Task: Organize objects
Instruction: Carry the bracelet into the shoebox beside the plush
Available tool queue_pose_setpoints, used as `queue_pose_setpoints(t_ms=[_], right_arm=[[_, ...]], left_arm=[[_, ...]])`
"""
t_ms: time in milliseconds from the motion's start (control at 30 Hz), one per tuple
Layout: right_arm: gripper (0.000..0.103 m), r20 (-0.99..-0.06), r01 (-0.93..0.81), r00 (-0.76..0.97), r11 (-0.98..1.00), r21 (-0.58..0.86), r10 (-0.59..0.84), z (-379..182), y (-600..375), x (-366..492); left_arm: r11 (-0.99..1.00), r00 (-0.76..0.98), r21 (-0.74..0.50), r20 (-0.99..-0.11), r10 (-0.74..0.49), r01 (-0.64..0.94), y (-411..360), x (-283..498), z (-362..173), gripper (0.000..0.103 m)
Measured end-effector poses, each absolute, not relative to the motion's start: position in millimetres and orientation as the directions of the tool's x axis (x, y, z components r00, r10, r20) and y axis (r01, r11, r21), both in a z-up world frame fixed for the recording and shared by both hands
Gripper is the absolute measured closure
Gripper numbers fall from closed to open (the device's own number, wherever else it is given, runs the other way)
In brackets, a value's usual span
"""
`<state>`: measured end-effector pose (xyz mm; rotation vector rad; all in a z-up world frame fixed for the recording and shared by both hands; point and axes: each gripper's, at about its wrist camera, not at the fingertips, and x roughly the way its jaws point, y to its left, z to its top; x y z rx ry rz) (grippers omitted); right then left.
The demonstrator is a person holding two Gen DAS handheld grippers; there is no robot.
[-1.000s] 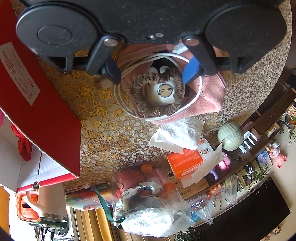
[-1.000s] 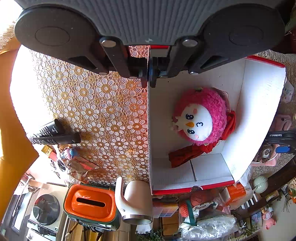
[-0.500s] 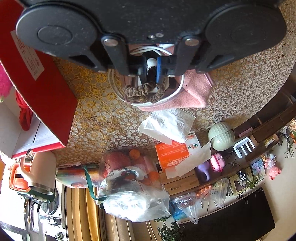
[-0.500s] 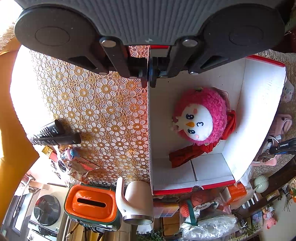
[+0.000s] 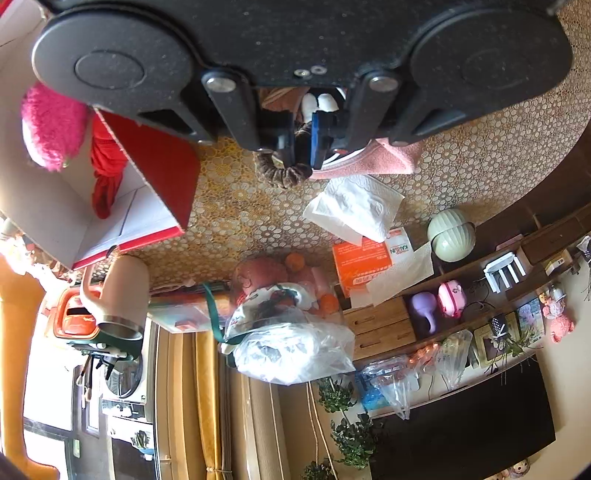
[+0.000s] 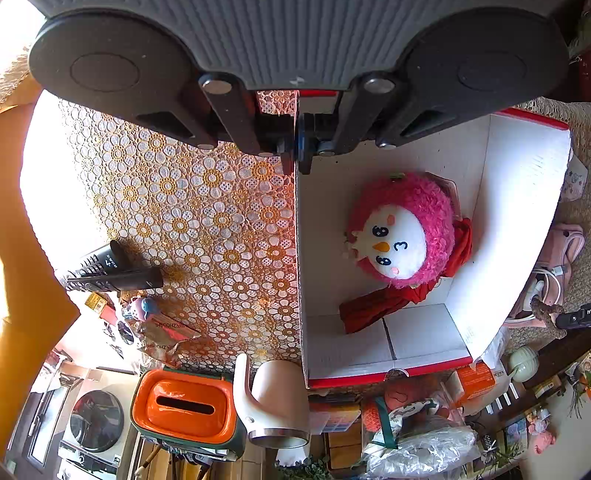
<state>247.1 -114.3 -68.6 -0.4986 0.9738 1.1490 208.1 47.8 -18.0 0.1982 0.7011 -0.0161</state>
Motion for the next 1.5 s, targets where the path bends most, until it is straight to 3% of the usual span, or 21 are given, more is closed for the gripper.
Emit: queue_pose_setpoints(t_ms=[400, 700, 1067, 1500], right_arm=[[0.102, -0.845, -0.919, 0.081, 0.367, 0.142, 0.529, -69, -114, 247], [0.102, -0.841, -0.915, 0.079, 0.374, 0.152, 0.535, -67, -115, 247], [0.102, -0.836, -0.915, 0.077, 0.371, 0.156, 0.542, -68, -116, 247], [0.102, -0.835, -0.916, 0.074, 0.369, 0.160, 0.545, -69, -116, 248]], left_arm=[[0.948, 0.740, 0.100, -0.652, -0.166, 0.301, -10, 162, 26, 0.097], [0.856, 0.630, 0.072, -0.710, -0.316, 0.511, -84, 136, 12, 0.097], [0.794, 0.501, 0.114, -0.826, -0.258, 0.597, -131, 132, -48, 0.097], [0.819, 0.332, 0.018, -0.919, -0.213, 0.574, -139, 162, -80, 0.095]])
